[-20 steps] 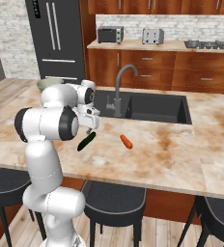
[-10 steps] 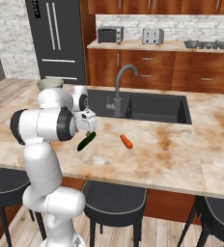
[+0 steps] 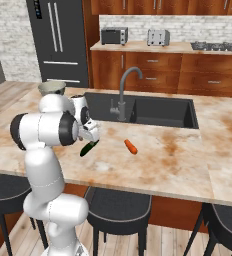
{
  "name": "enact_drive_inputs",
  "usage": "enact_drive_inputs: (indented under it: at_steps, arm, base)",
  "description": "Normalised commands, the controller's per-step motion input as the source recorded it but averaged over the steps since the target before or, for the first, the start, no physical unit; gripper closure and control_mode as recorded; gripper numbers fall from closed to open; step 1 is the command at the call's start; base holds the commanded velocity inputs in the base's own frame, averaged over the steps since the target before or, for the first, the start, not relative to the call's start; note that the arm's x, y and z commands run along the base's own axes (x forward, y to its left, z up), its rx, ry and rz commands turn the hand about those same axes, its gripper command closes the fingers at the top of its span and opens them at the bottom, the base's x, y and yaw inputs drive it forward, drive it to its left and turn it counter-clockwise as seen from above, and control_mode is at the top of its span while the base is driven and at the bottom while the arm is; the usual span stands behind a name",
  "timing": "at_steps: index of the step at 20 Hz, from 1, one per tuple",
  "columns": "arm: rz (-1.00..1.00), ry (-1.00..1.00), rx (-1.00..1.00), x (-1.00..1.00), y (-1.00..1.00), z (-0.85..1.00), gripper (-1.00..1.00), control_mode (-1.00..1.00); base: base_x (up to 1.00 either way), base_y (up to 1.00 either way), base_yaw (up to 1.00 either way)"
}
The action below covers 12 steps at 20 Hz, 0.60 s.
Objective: Place the two vegetables and bowl onto the tray for setting up a vegetable dip station.
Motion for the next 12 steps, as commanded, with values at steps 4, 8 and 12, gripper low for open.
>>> enact_drive_inputs:
  at_steps: [4,8,12]
  arm:
    - [0.00,-0.10,0.01,0.25,0.00,-0.23,-1.00,-1.00]
    - [0.00,-0.05,0.01,0.18,0.00,-0.26,-1.00,-1.00]
    - [0.00,-0.01,0.01,0.16,0.00,-0.25,-1.00,-1.00]
  base:
    - [0.00,0.00,0.00]
    - [0.00,0.00,0.00]
    - [0.00,0.00,0.00]
